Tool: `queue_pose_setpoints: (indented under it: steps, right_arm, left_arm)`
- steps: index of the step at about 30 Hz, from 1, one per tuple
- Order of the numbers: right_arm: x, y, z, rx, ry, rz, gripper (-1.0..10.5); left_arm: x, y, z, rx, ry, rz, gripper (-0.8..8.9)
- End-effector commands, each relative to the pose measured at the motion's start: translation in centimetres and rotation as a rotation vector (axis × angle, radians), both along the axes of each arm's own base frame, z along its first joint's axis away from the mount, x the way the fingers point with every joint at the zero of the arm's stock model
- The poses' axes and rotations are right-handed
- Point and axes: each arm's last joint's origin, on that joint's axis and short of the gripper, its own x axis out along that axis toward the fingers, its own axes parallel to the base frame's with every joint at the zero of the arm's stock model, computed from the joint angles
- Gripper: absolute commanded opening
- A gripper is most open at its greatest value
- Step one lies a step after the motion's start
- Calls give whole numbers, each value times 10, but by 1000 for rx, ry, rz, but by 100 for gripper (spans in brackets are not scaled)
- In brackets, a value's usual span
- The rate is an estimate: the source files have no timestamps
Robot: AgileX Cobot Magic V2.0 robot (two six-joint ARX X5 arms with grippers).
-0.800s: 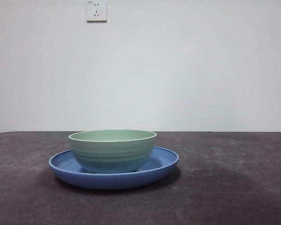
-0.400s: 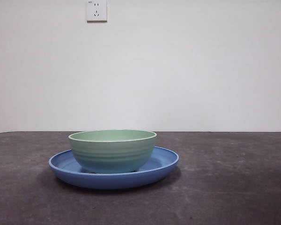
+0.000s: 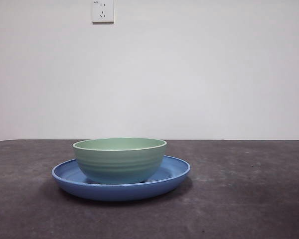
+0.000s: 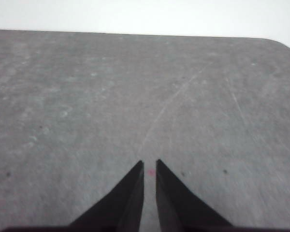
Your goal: Place the green bowl on the blue plate
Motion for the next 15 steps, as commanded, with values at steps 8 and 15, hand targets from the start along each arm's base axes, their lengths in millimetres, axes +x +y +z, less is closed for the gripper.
queue_pose_setpoints:
  steps: [8,15]
  right_arm:
    - [1,0,-4,-8,-12,6,37]
    - [2,0,-3,-10,-40,5,36]
  left_arm:
    - [1,0,-8,-3,27,6,27]
    - [1,0,-8,-2,27,6,27]
